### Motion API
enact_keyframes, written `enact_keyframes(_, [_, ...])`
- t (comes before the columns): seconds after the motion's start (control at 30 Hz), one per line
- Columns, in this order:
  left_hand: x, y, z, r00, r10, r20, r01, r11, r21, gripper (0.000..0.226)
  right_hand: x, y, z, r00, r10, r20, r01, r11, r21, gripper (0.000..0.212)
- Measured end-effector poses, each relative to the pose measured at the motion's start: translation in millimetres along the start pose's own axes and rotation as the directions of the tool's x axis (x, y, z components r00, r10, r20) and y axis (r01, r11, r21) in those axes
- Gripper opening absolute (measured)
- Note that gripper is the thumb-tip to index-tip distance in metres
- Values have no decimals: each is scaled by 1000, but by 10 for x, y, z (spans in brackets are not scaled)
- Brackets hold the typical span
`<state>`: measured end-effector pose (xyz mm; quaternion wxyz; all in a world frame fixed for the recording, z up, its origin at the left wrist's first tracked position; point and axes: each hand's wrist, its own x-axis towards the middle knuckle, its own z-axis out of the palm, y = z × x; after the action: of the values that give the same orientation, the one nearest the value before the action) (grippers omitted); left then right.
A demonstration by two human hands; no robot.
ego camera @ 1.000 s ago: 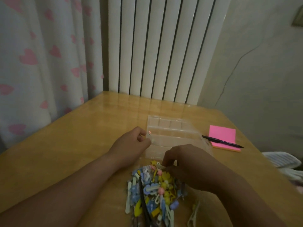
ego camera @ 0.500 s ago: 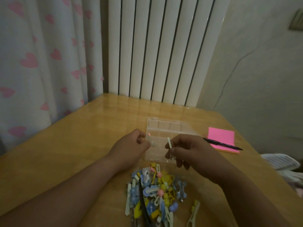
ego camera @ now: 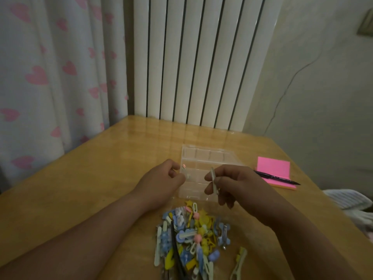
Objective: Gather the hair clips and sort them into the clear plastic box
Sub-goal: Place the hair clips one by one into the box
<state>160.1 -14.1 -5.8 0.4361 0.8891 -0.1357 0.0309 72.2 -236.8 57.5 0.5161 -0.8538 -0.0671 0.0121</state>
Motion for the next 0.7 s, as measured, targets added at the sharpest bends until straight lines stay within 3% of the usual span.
enact_keyframes(0.2, [-9,-2,2,1000,7,7,-7,1000,-3,36,16,25,-5,1000,10,-25,-10,1000,10,25])
enact_keyframes(0.47, [-5,-6,-4,1000,2,13,-2,1000,2,37,48,73,-12,996,-8,-88,8,1000,-3,12])
enact_keyframes(0.7, [2,-40,3,1000,9,11,-10,1000,7,34,214,13,-20,950,-132,-284,108,989,-101,13])
